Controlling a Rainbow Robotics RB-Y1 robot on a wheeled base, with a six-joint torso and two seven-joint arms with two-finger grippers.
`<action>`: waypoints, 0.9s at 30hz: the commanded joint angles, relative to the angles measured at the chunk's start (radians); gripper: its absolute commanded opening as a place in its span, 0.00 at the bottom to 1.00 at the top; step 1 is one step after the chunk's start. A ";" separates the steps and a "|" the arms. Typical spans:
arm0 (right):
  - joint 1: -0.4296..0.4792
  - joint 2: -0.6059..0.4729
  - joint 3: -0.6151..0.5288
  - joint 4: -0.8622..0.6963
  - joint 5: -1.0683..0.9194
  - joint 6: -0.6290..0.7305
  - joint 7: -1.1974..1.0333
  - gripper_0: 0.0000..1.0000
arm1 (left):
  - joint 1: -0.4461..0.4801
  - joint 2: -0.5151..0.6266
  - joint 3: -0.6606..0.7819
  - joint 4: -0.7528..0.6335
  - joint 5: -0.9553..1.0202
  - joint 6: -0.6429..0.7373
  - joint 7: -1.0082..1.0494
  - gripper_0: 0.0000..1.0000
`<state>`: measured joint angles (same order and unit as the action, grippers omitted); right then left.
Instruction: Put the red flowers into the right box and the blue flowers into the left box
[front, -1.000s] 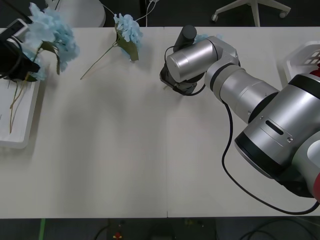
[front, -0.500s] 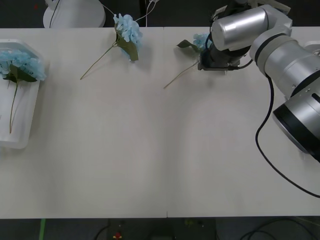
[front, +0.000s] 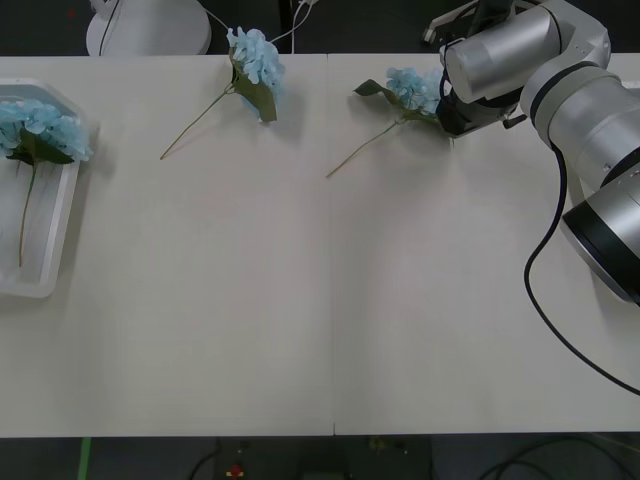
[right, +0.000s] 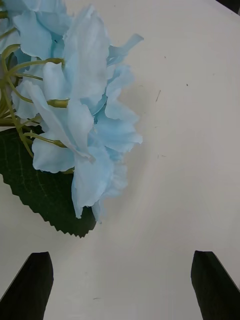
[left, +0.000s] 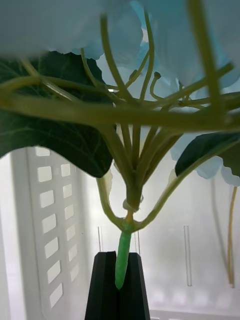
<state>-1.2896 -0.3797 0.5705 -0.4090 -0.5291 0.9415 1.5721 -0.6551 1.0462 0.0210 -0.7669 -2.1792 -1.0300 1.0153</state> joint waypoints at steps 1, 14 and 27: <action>-0.045 0.021 -0.012 0.013 0.009 -0.033 0.052 0.79 | -0.006 0.025 -0.115 0.001 0.022 0.070 0.118 0.00; -0.027 0.082 -0.012 0.064 0.034 -0.135 0.060 0.78 | -0.006 0.025 0.023 -0.026 0.056 -0.022 -0.024 1.00; 0.001 0.097 -0.008 0.072 0.061 -0.167 0.080 0.51 | -0.004 0.025 0.157 -0.290 0.295 -0.372 -0.389 1.00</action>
<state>-1.2844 -0.3039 0.5705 -0.3334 -0.4800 0.7858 1.6075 -0.6551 1.0460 0.2103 -0.9715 -1.9603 -1.3794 0.6778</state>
